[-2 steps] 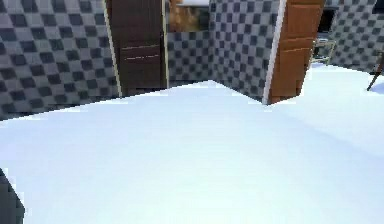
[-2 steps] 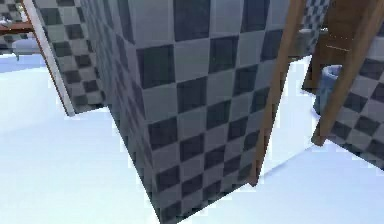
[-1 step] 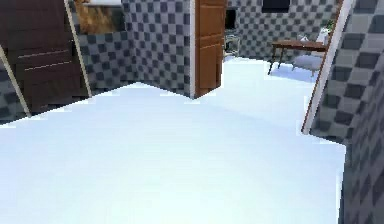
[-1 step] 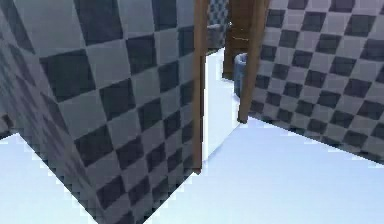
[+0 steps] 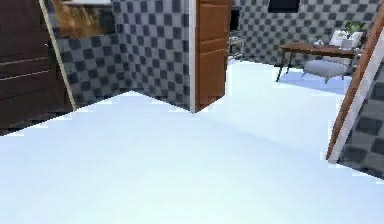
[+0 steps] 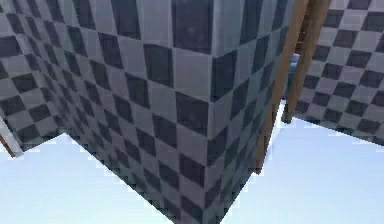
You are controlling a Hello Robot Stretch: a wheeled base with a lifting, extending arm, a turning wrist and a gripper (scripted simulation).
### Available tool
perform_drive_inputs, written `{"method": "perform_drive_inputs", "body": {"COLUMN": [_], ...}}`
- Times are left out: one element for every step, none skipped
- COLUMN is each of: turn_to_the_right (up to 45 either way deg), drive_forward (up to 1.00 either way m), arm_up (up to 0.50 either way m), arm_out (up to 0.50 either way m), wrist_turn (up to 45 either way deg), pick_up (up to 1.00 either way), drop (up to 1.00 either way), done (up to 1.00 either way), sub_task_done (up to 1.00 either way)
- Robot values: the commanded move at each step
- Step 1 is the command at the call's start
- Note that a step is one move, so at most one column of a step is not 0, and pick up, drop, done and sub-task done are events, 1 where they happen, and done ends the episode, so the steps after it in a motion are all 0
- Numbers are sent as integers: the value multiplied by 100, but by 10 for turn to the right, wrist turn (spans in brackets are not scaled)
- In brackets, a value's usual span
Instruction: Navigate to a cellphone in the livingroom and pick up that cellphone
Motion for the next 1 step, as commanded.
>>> {"method": "perform_drive_inputs", "body": {"turn_to_the_right": [210], "drive_forward": [0], "arm_up": [0], "arm_out": [0], "wrist_turn": [0], "pick_up": [0], "drop": [0], "done": [0], "sub_task_done": [0]}}
